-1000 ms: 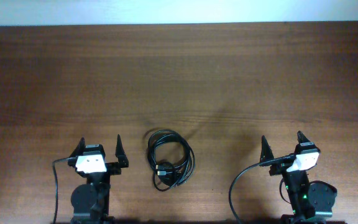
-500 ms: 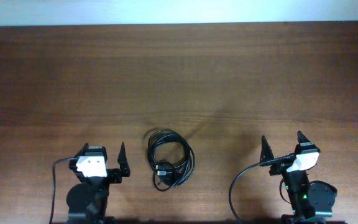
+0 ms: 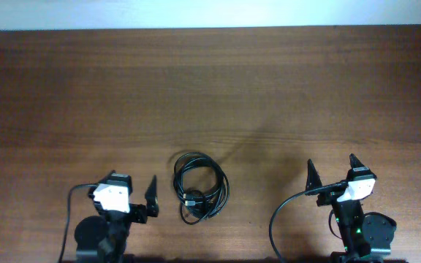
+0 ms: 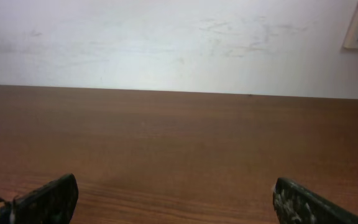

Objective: Untangle cables
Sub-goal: 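Move the left gripper forward over the black cable coil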

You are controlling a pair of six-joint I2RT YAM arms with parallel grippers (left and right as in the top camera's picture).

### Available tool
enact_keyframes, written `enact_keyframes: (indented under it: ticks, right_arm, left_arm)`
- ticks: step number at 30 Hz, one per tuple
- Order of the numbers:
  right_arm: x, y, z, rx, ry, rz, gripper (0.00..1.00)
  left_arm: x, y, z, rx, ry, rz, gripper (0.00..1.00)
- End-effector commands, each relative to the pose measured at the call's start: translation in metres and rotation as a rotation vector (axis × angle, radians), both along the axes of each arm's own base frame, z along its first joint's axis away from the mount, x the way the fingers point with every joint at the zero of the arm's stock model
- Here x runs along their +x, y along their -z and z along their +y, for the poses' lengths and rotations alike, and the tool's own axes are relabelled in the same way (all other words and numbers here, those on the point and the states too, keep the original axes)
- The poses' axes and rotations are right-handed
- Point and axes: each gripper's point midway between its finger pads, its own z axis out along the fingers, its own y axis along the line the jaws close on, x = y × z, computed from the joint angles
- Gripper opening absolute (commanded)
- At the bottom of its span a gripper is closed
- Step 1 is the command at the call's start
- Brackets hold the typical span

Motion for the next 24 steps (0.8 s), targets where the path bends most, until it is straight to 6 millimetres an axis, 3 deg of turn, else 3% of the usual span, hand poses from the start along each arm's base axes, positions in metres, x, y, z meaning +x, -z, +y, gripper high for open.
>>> enact_keyframes:
  ticks: [1,5,17,24]
  right_arm:
    - [-0.001,0.002,0.004,-0.002,-0.023,0.004,0.99]
    - [-0.001,0.002,0.004,-0.002,-0.022,0.004,0.99]
    - [-0.001,0.002,0.004,-0.003,-0.023,0.004,0.99]
    - [-0.001,0.002,0.004,-0.002,-0.023,0.004,0.99]
  left_arm:
    - [-0.006,0.007,-0.024,-0.062,0.134,0.073,0.99]
    - [-0.005,0.007,-0.025,-0.065,0.137,0.1,0.99]
    - [0.001,-0.027,-0.025,-0.072,0.134,0.273,0.99]
    - [0.0,-0.023,-0.022,-0.035,0.132,0.474,0.99]
